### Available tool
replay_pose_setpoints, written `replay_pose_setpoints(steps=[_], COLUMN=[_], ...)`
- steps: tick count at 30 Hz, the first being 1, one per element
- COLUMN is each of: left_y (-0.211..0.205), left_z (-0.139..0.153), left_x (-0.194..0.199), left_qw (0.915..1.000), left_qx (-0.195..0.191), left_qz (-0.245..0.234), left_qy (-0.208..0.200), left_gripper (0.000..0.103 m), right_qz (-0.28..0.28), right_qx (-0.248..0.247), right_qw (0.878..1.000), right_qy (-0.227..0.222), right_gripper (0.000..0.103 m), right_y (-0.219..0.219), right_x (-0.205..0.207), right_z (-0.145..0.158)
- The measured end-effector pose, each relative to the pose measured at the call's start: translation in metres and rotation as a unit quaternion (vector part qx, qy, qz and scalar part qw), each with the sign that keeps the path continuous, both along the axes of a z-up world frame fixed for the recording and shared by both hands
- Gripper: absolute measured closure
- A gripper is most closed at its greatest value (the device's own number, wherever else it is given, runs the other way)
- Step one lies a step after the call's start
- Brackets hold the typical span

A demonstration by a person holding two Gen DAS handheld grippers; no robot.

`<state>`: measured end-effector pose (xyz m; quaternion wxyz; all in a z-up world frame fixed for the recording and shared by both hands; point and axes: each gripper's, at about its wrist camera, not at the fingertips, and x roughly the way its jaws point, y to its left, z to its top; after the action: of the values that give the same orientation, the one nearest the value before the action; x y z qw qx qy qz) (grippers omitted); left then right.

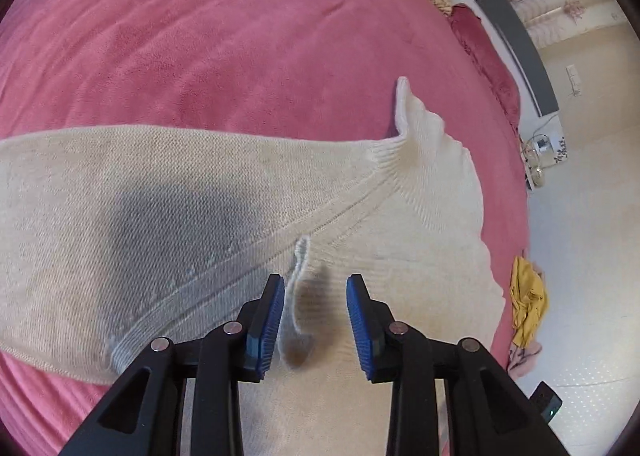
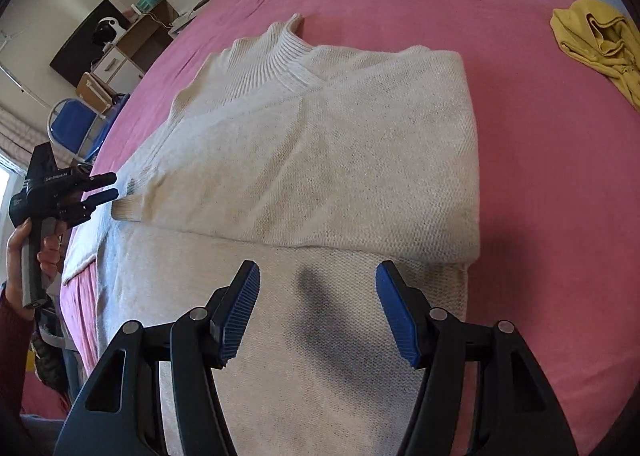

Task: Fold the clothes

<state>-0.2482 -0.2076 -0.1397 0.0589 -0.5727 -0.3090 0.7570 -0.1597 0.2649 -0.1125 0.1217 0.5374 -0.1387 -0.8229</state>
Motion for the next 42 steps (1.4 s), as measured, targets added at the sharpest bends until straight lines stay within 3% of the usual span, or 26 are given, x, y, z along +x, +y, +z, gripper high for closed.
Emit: replay_pose_setpoints(steps=[4, 8, 9, 10, 15, 19, 22, 25, 27, 28, 30, 32, 36, 39, 42], left_y=[0.006, 0.016, 0.020, 0.023, 0.028, 0.015, 0.010, 0.008, 0.010, 0.010, 0.009, 0.009, 0.028, 0.042, 0.032], left_z=[-0.013, -0.019, -0.018, -0.016, -0.003, 0.019, 0.011, -0.015, -0.027, -0.020, -0.003, 0.012, -0.001, -0.032, -0.023], left_x=[-0.015, -0.022, -0.022, -0.022, -0.012, -0.007, -0.023, -0.032, -0.030, -0.024, -0.012, 0.000, 0.008, 0.010, 0.017], left_qw=[0.9997, 0.9994, 0.9990, 0.9985, 0.9969, 0.9951, 0.9957, 0.9956, 0.9965, 0.9954, 0.9925, 0.9912, 0.9951, 0.9899, 0.9931], left_qx=[-0.015, -0.023, -0.036, -0.046, -0.053, -0.032, -0.059, -0.089, -0.083, -0.095, -0.117, -0.111, -0.072, -0.129, -0.111], left_qz=[-0.007, -0.022, -0.027, -0.031, -0.029, 0.004, 0.009, 0.018, 0.006, 0.007, 0.012, 0.014, -0.033, -0.059, -0.030], left_qy=[-0.020, -0.011, -0.004, 0.003, 0.050, 0.094, 0.071, 0.024, -0.013, 0.001, 0.032, 0.071, 0.059, 0.009, 0.024], left_gripper=[0.070, 0.075, 0.092, 0.100, 0.100, 0.100, 0.100, 0.098, 0.093, 0.083, 0.082, 0.081, 0.078, 0.079, 0.079], right_qz=[0.017, 0.022, 0.022, 0.021, -0.006, -0.051, -0.086, -0.081, -0.073, -0.076, -0.085, -0.093, -0.110, -0.122, -0.107], right_qx=[0.017, 0.044, 0.051, 0.060, 0.086, 0.079, 0.042, 0.039, 0.050, 0.047, 0.024, 0.008, -0.026, -0.002, -0.012], right_qw=[1.000, 0.999, 0.998, 0.998, 0.996, 0.995, 0.995, 0.996, 0.996, 0.996, 0.996, 0.995, 0.993, 0.992, 0.994], right_qy=[0.006, 0.014, 0.016, 0.018, 0.021, 0.037, 0.029, -0.012, -0.029, -0.029, -0.029, -0.032, -0.036, -0.046, -0.030], right_gripper=[0.039, 0.039, 0.039, 0.039, 0.039, 0.039, 0.039, 0.039, 0.039, 0.039, 0.039, 0.039, 0.039, 0.046, 0.045], right_y=[-0.013, -0.016, -0.016, -0.016, -0.002, 0.022, 0.041, 0.039, 0.035, 0.036, 0.042, 0.046, 0.055, 0.054, 0.043], right_x=[-0.006, -0.008, -0.009, -0.010, -0.016, -0.029, -0.047, -0.070, -0.079, -0.081, -0.084, -0.087, -0.095, -0.101, -0.094], right_z=[0.000, 0.004, 0.005, 0.006, 0.008, 0.018, 0.016, -0.006, -0.015, -0.012, -0.009, -0.010, -0.012, -0.022, -0.006])
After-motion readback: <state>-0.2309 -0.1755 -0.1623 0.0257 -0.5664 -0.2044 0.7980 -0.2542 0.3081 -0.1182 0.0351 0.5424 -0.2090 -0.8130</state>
